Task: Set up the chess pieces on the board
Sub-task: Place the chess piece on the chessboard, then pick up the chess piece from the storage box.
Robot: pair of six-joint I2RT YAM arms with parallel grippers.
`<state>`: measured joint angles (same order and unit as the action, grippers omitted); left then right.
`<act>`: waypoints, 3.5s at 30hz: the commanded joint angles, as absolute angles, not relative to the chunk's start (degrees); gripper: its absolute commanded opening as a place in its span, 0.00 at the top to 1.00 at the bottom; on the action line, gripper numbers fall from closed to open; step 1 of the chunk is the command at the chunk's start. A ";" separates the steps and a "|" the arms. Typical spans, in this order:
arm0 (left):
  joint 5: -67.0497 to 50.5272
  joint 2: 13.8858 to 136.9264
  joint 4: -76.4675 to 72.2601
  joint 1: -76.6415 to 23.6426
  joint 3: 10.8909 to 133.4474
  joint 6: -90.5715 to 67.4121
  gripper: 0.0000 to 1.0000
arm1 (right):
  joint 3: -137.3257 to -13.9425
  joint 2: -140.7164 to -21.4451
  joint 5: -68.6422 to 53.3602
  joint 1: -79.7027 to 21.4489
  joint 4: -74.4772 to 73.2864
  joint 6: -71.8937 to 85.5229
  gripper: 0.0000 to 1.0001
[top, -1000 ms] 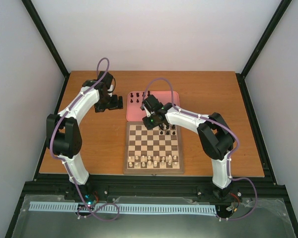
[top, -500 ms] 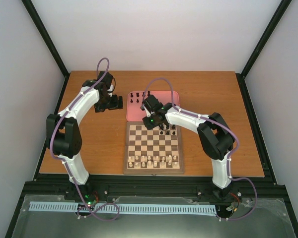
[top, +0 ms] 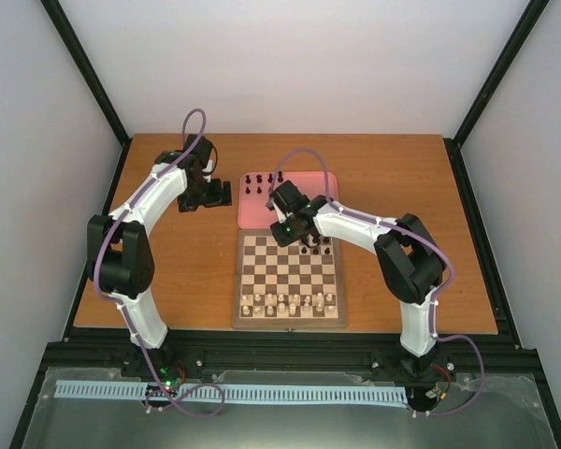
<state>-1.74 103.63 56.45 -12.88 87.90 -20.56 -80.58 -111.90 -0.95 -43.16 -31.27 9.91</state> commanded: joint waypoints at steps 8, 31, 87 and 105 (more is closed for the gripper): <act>-2.05 103.27 55.96 -12.92 88.68 -20.27 0.00 | -80.87 -110.41 -1.93 -43.51 -30.94 9.92 0.84; -2.09 103.63 55.96 -12.92 88.84 -20.15 0.00 | -82.06 -111.59 -2.20 -43.59 -31.21 9.42 0.82; -3.08 103.42 56.43 -12.92 89.06 -20.44 0.00 | -136.89 -143.10 -0.87 -29.63 -37.81 8.57 0.50; -3.42 104.59 56.26 -12.92 88.83 -20.48 0.00 | -138.35 -149.21 -2.27 -29.40 -36.77 10.81 0.56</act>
<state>-2.92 103.83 56.55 -12.88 87.90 -20.56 -135.72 -148.00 -2.42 -29.63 -37.85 9.96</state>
